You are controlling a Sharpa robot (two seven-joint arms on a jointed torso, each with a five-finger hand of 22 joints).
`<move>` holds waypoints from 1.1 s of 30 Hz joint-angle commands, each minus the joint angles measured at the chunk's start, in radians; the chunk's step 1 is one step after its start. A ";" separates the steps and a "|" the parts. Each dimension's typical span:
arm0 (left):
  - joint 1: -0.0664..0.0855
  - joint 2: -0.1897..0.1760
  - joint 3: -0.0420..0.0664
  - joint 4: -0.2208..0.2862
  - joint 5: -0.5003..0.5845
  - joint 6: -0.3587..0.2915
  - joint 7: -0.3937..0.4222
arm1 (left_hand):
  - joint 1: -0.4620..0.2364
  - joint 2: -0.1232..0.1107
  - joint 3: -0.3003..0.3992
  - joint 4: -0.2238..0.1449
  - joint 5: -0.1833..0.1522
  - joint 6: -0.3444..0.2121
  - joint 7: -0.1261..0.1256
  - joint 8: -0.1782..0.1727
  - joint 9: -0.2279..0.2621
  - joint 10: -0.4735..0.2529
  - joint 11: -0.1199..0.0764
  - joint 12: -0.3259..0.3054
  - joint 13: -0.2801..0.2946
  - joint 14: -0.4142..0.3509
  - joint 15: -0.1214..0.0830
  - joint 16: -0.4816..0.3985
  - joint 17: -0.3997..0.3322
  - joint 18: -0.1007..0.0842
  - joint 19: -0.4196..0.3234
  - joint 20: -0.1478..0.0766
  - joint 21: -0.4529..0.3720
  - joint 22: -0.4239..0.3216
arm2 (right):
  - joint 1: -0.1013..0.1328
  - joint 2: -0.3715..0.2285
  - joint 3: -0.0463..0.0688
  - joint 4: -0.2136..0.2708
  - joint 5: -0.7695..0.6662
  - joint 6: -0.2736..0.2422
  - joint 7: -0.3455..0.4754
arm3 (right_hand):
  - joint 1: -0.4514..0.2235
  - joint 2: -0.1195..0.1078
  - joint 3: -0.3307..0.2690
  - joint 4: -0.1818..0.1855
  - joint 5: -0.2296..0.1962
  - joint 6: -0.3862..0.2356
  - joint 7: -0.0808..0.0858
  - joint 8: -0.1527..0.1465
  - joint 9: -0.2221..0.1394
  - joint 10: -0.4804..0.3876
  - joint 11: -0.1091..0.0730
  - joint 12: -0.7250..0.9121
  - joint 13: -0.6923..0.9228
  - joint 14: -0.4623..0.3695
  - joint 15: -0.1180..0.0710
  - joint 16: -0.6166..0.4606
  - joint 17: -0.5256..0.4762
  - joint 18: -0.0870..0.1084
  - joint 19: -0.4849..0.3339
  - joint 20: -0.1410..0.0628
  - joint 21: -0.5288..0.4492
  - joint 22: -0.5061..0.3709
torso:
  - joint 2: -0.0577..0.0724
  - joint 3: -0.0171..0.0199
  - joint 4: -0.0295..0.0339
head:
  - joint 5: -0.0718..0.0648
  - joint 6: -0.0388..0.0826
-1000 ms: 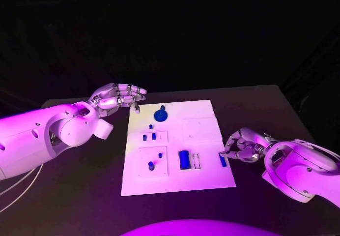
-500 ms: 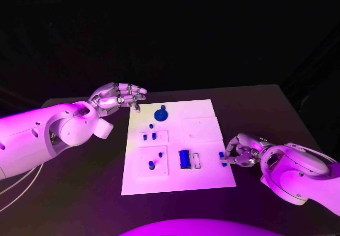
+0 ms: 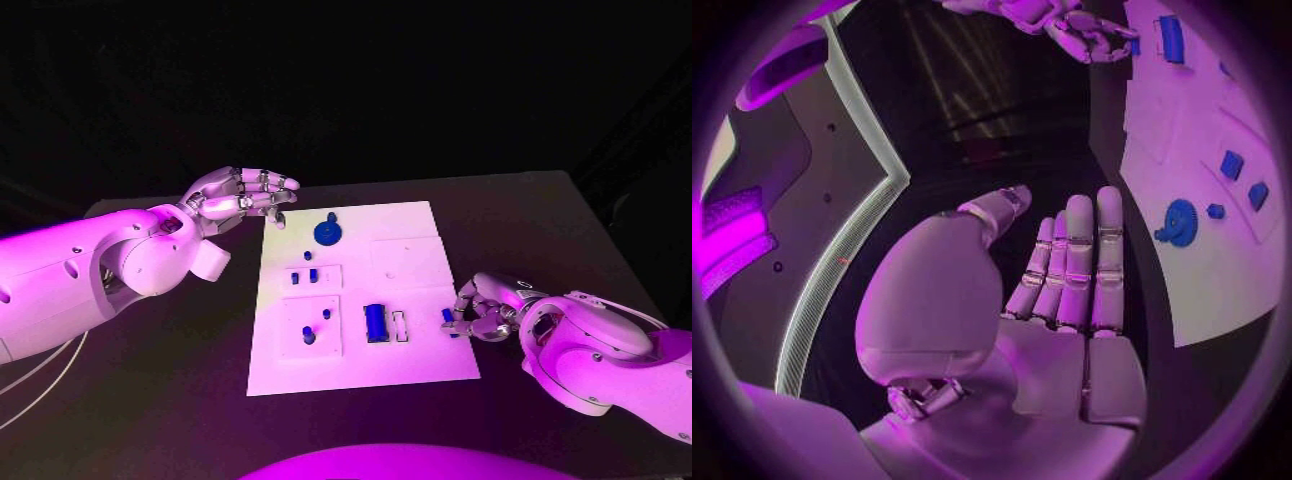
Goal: Assemble the parts on the task board
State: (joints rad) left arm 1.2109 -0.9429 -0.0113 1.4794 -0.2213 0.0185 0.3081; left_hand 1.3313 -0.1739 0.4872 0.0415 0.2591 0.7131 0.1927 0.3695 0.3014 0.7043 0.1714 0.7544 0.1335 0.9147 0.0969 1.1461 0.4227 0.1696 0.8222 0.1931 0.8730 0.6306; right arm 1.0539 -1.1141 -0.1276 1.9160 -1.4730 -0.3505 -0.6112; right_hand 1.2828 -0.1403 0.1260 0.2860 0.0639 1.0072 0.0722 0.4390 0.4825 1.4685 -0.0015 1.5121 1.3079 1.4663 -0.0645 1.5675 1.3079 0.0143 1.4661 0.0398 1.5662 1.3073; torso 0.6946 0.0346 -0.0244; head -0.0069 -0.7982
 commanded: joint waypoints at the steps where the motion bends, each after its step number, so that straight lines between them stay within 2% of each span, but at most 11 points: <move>1: 0.001 0.001 0.001 0.003 0.006 0.018 0.011 | 0.001 0.005 0.001 0.004 0.005 -0.008 0.043 0.004 -0.001 -0.005 -0.001 0.005 -0.001 -0.004 0.001 0.005 0.001 0.015 0.004 0.000 -0.004 -0.001 | -0.014 0.009 -0.008 -0.010 -0.056 0.066 -0.030 | 0.042 0.003 0.024 -0.005 0.006 0.004 -0.006 -0.007 -0.005 0.080 -0.006 0.005 0.237 0.103 -0.006 0.000 0.257 -0.014 0.105 -0.001 0.005 0.263 | 0.000 0.0000 0.0004 | -0.001 0.000; 3: 0.001 0.000 0.001 0.003 0.006 0.018 0.011 | 0.001 0.005 0.001 0.004 0.005 -0.008 0.043 0.004 -0.001 -0.005 -0.001 0.005 -0.001 -0.004 0.001 0.005 0.001 0.015 0.004 0.000 -0.004 -0.001 | -0.016 0.013 -0.008 -0.013 -0.070 0.076 -0.033 | 0.091 0.007 0.054 -0.021 0.040 0.005 -0.009 -0.011 -0.007 0.080 -0.010 0.005 0.238 0.103 -0.009 0.000 0.256 -0.014 0.105 -0.004 0.005 0.263 | -0.001 -0.0007 0.0003 | -0.001 -0.001; 4: 0.001 0.000 0.001 0.003 0.006 0.018 0.011 | 0.001 0.005 0.001 0.004 0.005 -0.008 0.043 0.004 -0.001 -0.005 -0.001 0.005 -0.001 -0.004 0.001 0.005 0.001 0.015 0.004 0.000 -0.004 -0.001 | -0.017 0.014 -0.008 -0.014 -0.075 0.080 -0.034 | 0.128 0.002 0.084 -0.035 0.102 0.007 -0.012 -0.015 -0.009 0.079 -0.012 0.004 0.237 0.103 -0.012 0.000 0.256 -0.014 0.105 -0.007 0.005 0.263 | -0.001 -0.0007 0.0003 | -0.001 -0.001; 6: 0.001 0.000 0.001 0.003 0.006 0.018 0.011 | 0.001 0.005 0.001 0.004 0.005 -0.008 0.043 0.004 -0.001 -0.005 -0.001 0.005 -0.001 -0.004 0.001 0.005 0.001 0.015 0.004 0.000 -0.004 -0.001 | -0.018 0.016 -0.008 -0.017 -0.090 0.090 -0.038 | 0.156 -0.006 0.122 -0.047 0.150 0.013 -0.012 -0.018 -0.011 0.080 -0.013 0.006 0.238 0.103 -0.012 0.000 0.257 -0.014 0.105 -0.009 0.005 0.263 | 0.000 -0.0010 0.0001 | -0.002 -0.001; 11: 0.001 0.000 0.000 0.004 0.006 0.018 0.010 | 0.002 0.005 0.002 0.004 0.005 -0.008 0.043 0.005 -0.001 -0.005 -0.001 0.005 -0.001 -0.005 0.001 0.005 0.001 0.015 0.005 0.000 -0.004 -0.002 | -0.018 0.019 -0.008 -0.020 -0.122 0.109 -0.046 | 0.188 -0.042 0.237 -0.088 0.190 0.034 -0.010 -0.024 -0.015 0.078 -0.011 0.003 0.238 0.103 -0.011 0.000 0.256 -0.014 0.105 -0.009 0.005 0.263 | -0.001 -0.0015 -0.0001 | -0.003 -0.001; 14: 0.001 -0.001 0.000 0.004 0.006 0.018 0.010 | 0.002 0.005 0.002 0.004 0.005 -0.008 0.043 0.005 -0.001 -0.005 -0.001 0.005 -0.001 -0.005 0.001 0.005 0.001 0.015 0.005 0.000 -0.004 -0.002 | -0.019 0.020 -0.008 -0.020 -0.133 0.111 -0.049 | 0.185 -0.055 0.276 -0.106 0.203 0.041 -0.007 -0.024 -0.014 0.078 -0.009 0.001 0.237 0.103 -0.010 0.000 0.256 -0.014 0.105 -0.008 0.005 0.263 | -0.001 -0.0010 0.0003 | -0.004 0.000; 16: 0.001 -0.001 0.000 0.004 0.006 0.018 0.010 | 0.003 0.006 0.002 0.004 0.005 -0.008 0.043 0.005 -0.001 -0.005 -0.001 0.006 -0.001 -0.005 0.001 0.006 0.001 0.015 0.005 0.000 -0.005 -0.002 | -0.019 0.021 -0.008 -0.018 -0.136 0.105 -0.050 | 0.181 -0.057 0.280 -0.107 0.205 0.041 -0.006 -0.025 -0.014 0.078 -0.009 0.001 0.237 0.103 -0.009 0.000 0.256 -0.014 0.105 -0.007 0.005 0.263 | -0.001 -0.0010 0.0007 | -0.004 0.001; 21: 0.001 -0.002 0.000 0.005 0.005 0.018 0.010 | 0.005 0.006 0.003 0.004 0.005 -0.009 0.043 0.006 -0.001 -0.005 -0.001 0.006 -0.001 -0.005 0.000 0.006 0.001 0.015 0.006 0.000 -0.005 -0.003 | -0.019 0.020 -0.008 0.000 -0.129 0.063 -0.049 | 0.145 -0.072 0.310 -0.110 0.228 0.042 -0.009 -0.025 -0.011 0.079 -0.010 0.003 0.238 0.103 -0.010 0.001 0.258 -0.014 0.105 -0.007 0.005 0.263 | 0.000 -0.0012 0.0006 | -0.004 0.001; 26: 0.001 -0.002 0.000 0.005 0.005 0.018 0.010 | 0.005 0.006 0.003 0.004 0.005 -0.009 0.043 0.006 -0.001 -0.005 -0.001 0.006 -0.001 -0.005 0.000 0.006 0.001 0.015 0.006 0.000 -0.005 -0.003 | -0.009 0.016 -0.007 0.029 -0.068 -0.010 -0.045 | 0.086 -0.082 0.350 -0.111 0.323 0.035 -0.015 -0.016 0.005 0.083 -0.016 0.010 0.241 0.104 -0.014 0.003 0.263 -0.014 0.105 -0.011 0.005 0.263 | -0.001 -0.0013 0.0014 | -0.006 0.002; 29: 0.001 -0.002 0.000 0.005 0.005 0.017 0.009 | 0.006 0.006 0.003 0.003 0.005 -0.009 0.043 0.006 -0.001 -0.005 -0.001 0.006 -0.001 -0.005 0.000 0.006 0.001 0.015 0.007 -0.001 -0.006 -0.003 | 0.001 0.015 -0.006 0.045 -0.013 -0.051 -0.041 | 0.065 -0.081 0.363 -0.110 0.356 0.027 -0.014 -0.012 0.013 0.084 -0.015 0.013 0.243 0.104 -0.014 0.003 0.263 -0.014 0.105 -0.011 0.005 0.263 | 0.000 -0.0011 0.0014 | -0.007 0.001; 33: 0.001 -0.002 0.000 0.005 0.005 0.017 0.009 | 0.006 0.006 0.003 0.003 0.005 -0.009 0.043 0.006 -0.001 -0.005 -0.001 0.006 -0.001 -0.005 0.000 0.006 0.001 0.015 0.007 -0.001 -0.006 -0.003 | 0.014 0.018 -0.006 0.063 0.073 -0.098 -0.028 | 0.051 -0.080 0.372 -0.110 0.374 0.023 -0.014 -0.009 0.019 0.085 -0.015 0.015 0.243 0.104 -0.014 0.003 0.263 -0.014 0.105 -0.011 0.005 0.263 | 0.000 -0.0007 0.0009 | -0.007 0.001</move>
State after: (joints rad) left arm 1.2109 -0.9457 -0.0116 1.4814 -0.2212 0.0206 0.3075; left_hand 1.3314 -0.1739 0.4871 0.0414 0.2591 0.7095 0.1891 0.3694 0.3016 0.7044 0.1714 0.7544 0.1336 0.9148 0.0968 1.1461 0.4226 0.1695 0.8221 0.1930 0.8732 0.6284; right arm 1.0659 -1.0980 -0.1337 1.9719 -1.5034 -0.3850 -0.6421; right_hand 1.3454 -0.2251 0.4559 0.2138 0.4324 1.0370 0.0593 0.4170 0.4797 1.4649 -0.0125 1.5217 1.3078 1.4664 -0.0719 1.5675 1.3075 0.0142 1.4662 0.0356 1.5662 1.3079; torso 0.6943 0.0335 -0.0232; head -0.0136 -0.7970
